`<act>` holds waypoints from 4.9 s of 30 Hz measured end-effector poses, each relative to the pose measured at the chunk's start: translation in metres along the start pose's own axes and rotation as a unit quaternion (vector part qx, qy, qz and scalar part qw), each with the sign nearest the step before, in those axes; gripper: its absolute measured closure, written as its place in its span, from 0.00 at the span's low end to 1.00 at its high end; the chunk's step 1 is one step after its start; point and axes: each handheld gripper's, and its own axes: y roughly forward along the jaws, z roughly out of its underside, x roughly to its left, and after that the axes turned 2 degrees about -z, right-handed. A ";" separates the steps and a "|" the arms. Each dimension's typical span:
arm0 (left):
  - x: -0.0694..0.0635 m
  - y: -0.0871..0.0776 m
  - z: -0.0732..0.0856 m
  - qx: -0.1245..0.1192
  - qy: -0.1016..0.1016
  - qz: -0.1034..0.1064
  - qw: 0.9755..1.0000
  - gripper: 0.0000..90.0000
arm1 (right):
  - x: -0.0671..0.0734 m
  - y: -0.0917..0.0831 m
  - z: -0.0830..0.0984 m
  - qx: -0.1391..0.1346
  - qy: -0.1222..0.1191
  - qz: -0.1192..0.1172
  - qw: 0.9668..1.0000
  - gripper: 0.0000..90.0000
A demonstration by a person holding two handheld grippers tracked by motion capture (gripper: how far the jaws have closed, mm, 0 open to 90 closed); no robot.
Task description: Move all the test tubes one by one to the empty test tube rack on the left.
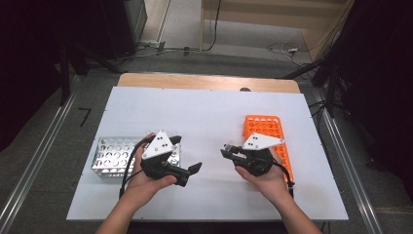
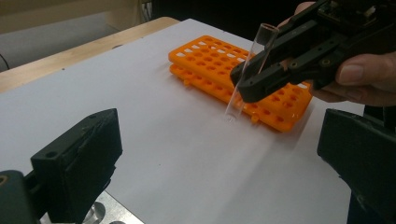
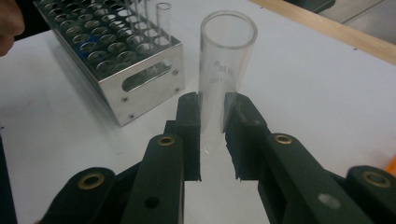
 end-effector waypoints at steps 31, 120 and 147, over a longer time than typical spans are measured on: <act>-0.021 0.011 -0.002 0.009 0.020 0.036 0.999 0.51 | 0.048 0.023 -0.007 0.024 -0.056 -0.059 0.996 0.82; 0.032 -0.040 -0.013 -0.032 0.013 -0.066 0.997 0.84 | 0.010 0.000 0.000 -0.016 -0.009 -0.064 0.998 0.00; 0.079 -0.072 0.001 -0.038 -0.027 -0.145 0.988 0.84 | -0.040 -0.024 0.019 -0.024 0.034 -0.008 0.999 0.00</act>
